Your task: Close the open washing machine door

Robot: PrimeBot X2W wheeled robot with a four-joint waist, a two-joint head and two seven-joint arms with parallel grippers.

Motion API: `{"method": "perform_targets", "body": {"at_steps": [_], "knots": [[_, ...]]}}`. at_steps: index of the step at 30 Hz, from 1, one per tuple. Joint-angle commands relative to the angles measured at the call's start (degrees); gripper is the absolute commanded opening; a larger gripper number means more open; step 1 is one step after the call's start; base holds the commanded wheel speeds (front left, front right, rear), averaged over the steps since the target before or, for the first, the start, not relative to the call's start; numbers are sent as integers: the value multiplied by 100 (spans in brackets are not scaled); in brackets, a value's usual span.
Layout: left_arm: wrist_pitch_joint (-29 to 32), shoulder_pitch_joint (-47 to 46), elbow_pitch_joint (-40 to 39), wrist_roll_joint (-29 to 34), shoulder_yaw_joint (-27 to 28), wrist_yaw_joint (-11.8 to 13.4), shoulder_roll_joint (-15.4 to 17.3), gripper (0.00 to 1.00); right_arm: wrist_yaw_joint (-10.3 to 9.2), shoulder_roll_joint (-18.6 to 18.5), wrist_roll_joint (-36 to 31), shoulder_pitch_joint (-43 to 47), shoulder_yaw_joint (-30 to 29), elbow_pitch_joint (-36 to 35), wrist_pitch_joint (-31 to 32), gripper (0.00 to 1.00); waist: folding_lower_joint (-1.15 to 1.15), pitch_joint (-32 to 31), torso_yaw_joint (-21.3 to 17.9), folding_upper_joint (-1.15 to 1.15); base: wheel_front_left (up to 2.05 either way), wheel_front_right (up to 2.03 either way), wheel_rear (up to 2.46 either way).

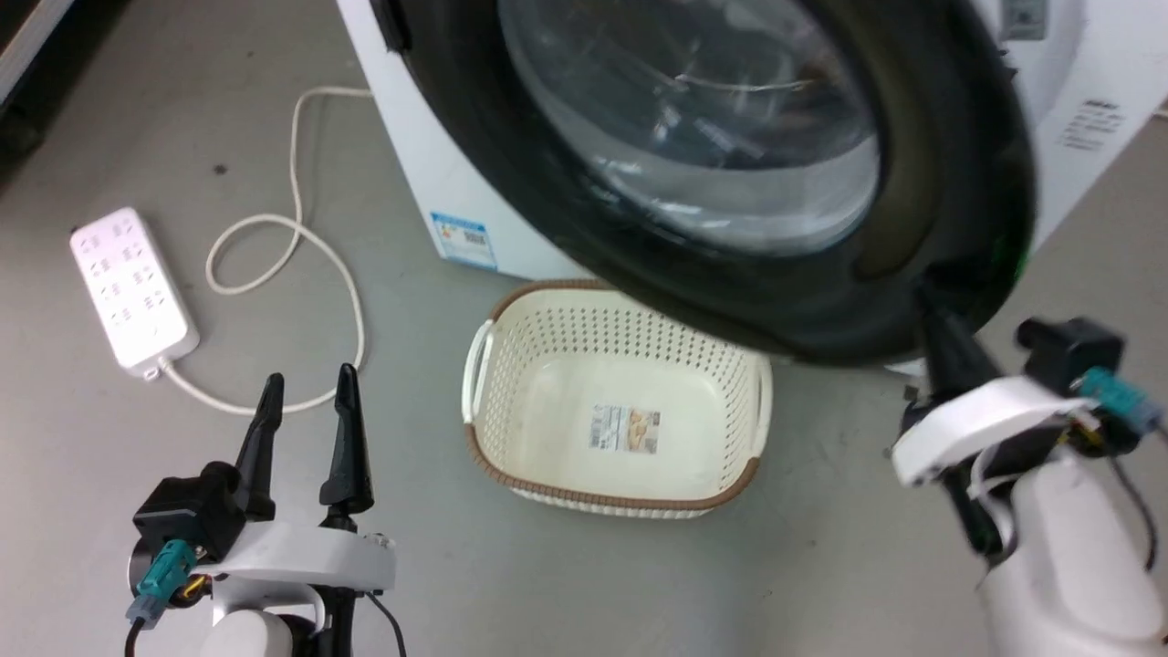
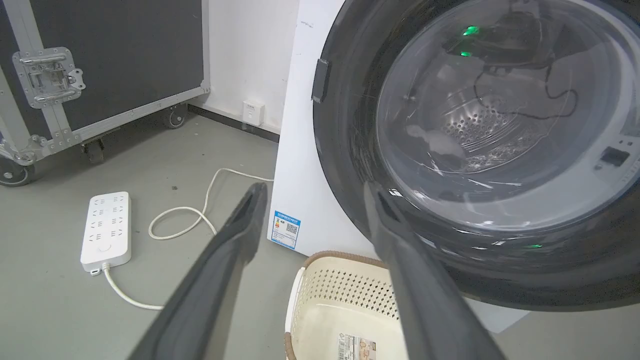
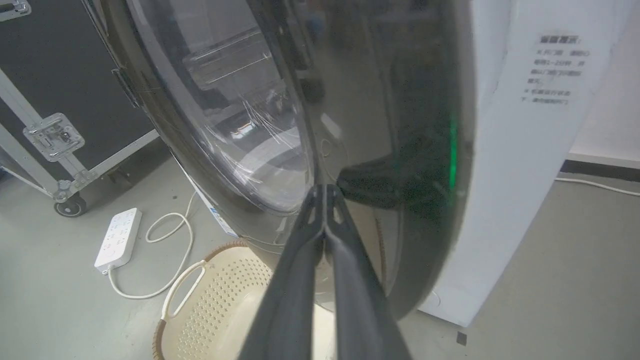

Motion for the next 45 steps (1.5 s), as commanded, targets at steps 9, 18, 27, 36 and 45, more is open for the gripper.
{"method": "perform_targets", "body": {"at_steps": [9,18,27,36,45], "knots": [[-25,-286,-94,273,224,-264,-282,100,-11,-26,-746,-1103,-1222,26,-17,0,-1,559,314,0,0,0,0],[-25,-457,-85,435,486,-494,-506,100,-11,-65,-1316,-1871,-1949,-191,149,0,-1,928,443,0,0,0,0],[-25,-503,-38,607,668,-649,-653,100,-11,-91,-1425,-2207,-2235,-197,63,0,-1,986,456,0,0,0,0],[-25,-372,69,788,871,-778,-747,100,-11,-44,-1085,-1772,-2036,-438,-290,0,-1,281,84,0,0,0,0],[-25,-25,81,1027,1040,-761,-774,100,-11,-28,-514,-159,-1110,-1360,-458,0,-1,-640,-623,0,0,0,0]]}}
